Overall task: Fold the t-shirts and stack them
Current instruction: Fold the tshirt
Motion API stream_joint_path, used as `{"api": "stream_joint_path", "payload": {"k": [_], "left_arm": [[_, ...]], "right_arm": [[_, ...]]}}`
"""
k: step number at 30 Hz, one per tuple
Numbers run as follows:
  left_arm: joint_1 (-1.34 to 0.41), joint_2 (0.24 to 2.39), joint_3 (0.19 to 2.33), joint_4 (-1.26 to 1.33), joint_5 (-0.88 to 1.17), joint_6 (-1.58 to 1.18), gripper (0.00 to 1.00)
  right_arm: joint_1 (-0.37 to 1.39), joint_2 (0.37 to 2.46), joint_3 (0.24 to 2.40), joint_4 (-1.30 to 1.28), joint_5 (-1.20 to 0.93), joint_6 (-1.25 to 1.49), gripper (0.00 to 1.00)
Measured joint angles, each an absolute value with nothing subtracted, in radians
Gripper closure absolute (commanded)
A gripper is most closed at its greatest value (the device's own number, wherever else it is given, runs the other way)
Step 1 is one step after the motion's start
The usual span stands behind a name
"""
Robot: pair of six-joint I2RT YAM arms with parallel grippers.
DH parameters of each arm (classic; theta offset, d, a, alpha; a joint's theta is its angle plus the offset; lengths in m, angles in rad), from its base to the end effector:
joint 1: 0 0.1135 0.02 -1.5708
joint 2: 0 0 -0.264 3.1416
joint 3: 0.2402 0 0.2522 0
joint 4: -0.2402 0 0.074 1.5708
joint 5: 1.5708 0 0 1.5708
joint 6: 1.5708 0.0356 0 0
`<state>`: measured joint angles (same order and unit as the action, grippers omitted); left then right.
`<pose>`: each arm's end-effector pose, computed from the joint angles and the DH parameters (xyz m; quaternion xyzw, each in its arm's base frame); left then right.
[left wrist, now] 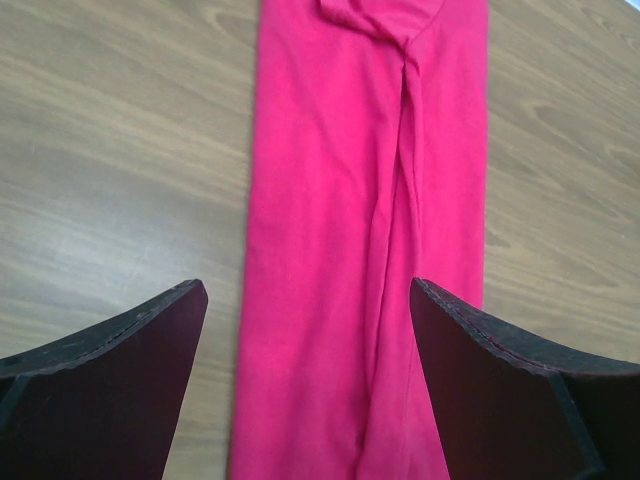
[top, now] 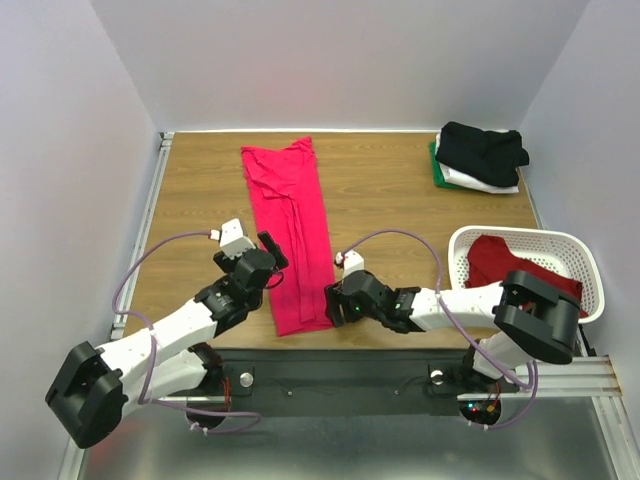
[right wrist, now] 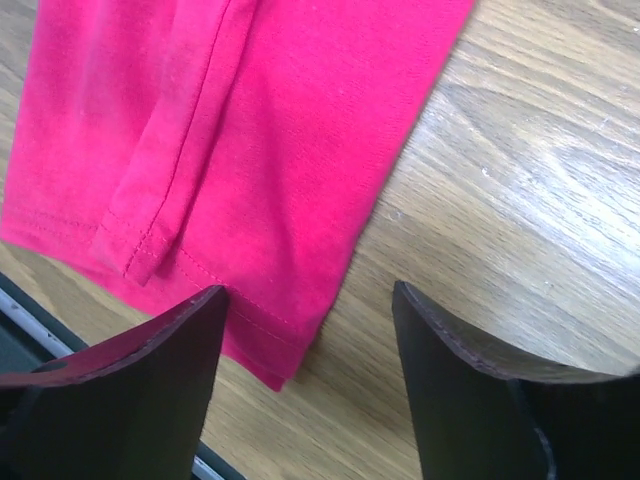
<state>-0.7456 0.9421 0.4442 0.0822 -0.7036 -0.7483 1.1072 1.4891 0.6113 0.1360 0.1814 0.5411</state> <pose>0.1634 -0.1195 0.2219 -0.1892 0.7862 -0.1364 0.5722 0.1316 0.2489 0.1528 -0.2196 0.8855 0.2381 0.3333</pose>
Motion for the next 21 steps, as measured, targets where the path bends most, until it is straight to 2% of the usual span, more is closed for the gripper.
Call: {"api": "stream_joint_path", "payload": {"k": [3,14,18,21], "left_arm": [[-0.774,0.91,0.397,0.049,-0.699,-0.792,0.05],[-0.87,0.774,0.349,-0.059,-0.668,-0.908,0.01],[-0.921,0.79,0.348,-0.1,-0.668,-0.957,0.01],[-0.945,0.826,0.348,-0.129,-0.675,-0.984,0.01]], "right_arm": [[1.113,1.496,0.614,0.138,0.192,0.553,0.46],[1.17,1.499,0.614,0.113,0.209,0.611,0.66],[1.18,1.499,0.614,0.101,0.216,0.625,0.84],[1.18,1.499,0.614,0.095,0.241,0.635,0.95]]}}
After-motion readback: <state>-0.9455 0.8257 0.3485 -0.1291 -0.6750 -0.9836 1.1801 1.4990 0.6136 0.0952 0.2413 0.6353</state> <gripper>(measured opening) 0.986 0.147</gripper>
